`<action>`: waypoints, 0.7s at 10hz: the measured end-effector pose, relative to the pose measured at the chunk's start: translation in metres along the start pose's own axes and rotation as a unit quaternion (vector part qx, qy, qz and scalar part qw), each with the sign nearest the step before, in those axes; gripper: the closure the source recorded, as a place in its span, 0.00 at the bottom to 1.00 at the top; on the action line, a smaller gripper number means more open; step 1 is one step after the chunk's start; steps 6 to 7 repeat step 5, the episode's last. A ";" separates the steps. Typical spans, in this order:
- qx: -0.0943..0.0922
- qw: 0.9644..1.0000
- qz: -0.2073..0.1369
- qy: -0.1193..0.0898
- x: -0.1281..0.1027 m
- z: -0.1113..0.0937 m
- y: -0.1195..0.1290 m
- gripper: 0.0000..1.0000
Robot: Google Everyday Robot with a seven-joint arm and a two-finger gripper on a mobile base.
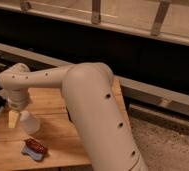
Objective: Place the ceramic cup over the eraser
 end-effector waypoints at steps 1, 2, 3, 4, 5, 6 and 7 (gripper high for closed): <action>0.000 1.000 0.000 0.001 0.000 0.003 0.001 0.03; -0.001 1.000 0.002 -0.001 0.000 0.001 0.000 0.03; -0.006 1.000 0.009 -0.002 0.000 -0.001 -0.001 0.03; -0.014 1.000 0.021 0.001 0.005 -0.001 -0.004 0.03; -0.025 0.999 0.032 0.005 0.007 0.004 -0.006 0.03; -0.025 0.999 0.032 0.005 0.007 0.004 -0.006 0.03; -0.025 0.999 0.032 0.005 0.007 0.004 -0.006 0.03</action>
